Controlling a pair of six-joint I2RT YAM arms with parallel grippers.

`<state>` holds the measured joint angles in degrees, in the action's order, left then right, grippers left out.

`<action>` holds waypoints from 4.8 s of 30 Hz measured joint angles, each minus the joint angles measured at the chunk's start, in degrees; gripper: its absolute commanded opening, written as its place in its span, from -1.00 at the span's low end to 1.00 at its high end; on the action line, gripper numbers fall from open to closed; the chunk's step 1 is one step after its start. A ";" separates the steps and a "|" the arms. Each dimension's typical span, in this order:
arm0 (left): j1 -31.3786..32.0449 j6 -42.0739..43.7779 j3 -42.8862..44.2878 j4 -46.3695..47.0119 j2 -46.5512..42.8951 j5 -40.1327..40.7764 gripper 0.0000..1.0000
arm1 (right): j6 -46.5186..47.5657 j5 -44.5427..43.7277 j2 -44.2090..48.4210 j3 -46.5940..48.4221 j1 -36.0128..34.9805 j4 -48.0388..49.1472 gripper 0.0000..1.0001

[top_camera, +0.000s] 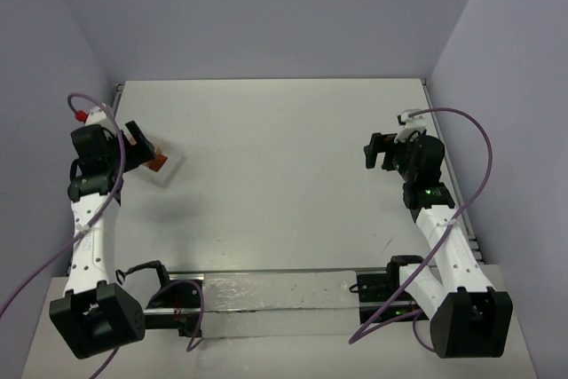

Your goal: Build the wood block tower

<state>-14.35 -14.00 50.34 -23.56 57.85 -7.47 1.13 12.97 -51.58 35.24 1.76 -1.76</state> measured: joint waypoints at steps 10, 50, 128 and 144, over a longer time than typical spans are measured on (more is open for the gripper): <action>-1.68 -7.38 8.38 -12.57 13.07 4.38 0.71 | 0.02 -0.02 -0.02 0.00 0.00 0.00 0.99; -10.14 -15.69 24.93 -18.84 46.28 2.80 -0.21 | 0.04 -0.12 -3.05 0.00 0.00 -0.02 0.99; 62.12 85.56 3.84 73.19 58.09 85.90 -1.00 | 0.04 -1.56 -2.08 0.00 0.00 -0.02 0.99; 68.22 125.66 5.40 99.75 67.94 84.86 -1.00 | 0.02 -2.89 -0.39 0.00 0.79 -0.02 0.99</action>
<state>53.87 111.66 55.74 76.19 125.79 77.39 1.15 10.09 -51.96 35.24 2.55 -1.78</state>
